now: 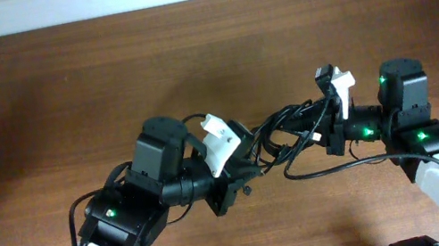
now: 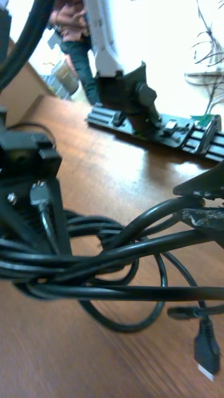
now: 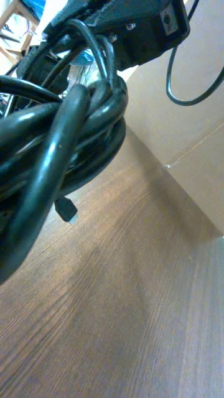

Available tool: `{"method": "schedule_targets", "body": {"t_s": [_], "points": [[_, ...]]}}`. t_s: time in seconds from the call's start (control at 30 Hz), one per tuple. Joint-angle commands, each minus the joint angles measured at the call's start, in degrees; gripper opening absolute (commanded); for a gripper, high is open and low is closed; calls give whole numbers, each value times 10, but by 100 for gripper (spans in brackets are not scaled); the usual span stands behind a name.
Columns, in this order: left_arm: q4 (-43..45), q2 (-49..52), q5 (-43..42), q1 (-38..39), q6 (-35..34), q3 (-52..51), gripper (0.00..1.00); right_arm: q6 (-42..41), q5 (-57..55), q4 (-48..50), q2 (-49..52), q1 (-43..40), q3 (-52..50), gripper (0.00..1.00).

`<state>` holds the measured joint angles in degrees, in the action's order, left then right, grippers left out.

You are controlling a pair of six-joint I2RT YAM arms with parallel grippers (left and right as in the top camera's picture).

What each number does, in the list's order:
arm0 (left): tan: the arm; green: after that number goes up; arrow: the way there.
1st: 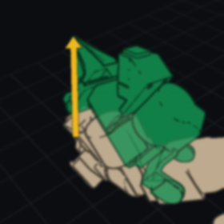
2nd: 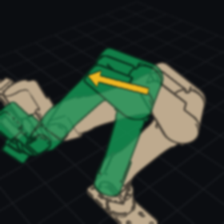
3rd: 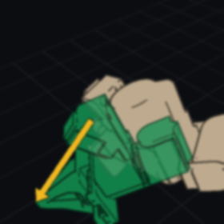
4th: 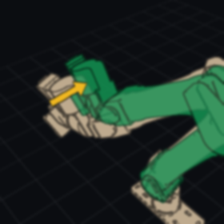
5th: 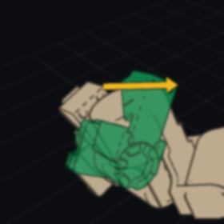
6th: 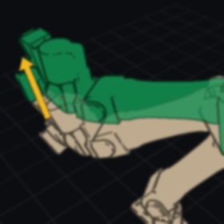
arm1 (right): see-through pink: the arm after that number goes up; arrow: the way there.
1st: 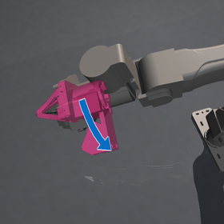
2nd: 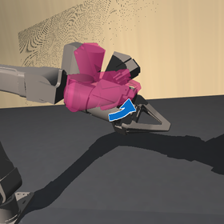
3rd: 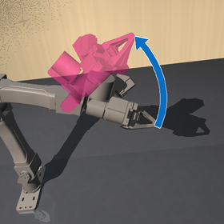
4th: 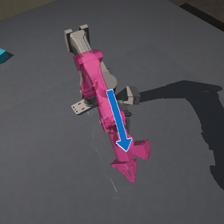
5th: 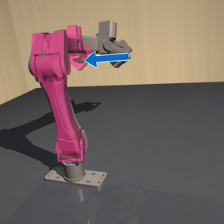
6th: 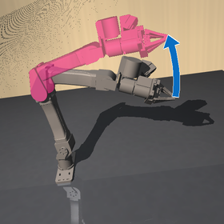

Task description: Untangle cables

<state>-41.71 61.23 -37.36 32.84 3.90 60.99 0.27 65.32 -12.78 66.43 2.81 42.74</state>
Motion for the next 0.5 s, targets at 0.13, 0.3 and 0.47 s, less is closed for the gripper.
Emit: {"method": "schedule_targets", "body": {"t_s": [0.13, 0.3, 0.47], "points": [[-52, -18, -93, 3, 85, 19, 0, -5, -45, 5, -2, -10, 3, 4], [-87, -22, -34, 3, 100, 19, 0, -5, -45, 5, -2, -10, 3, 4], [-122, -24, -7, 3, 142, 21, 0, -5, -45, 5, -2, -10, 3, 4]]}}
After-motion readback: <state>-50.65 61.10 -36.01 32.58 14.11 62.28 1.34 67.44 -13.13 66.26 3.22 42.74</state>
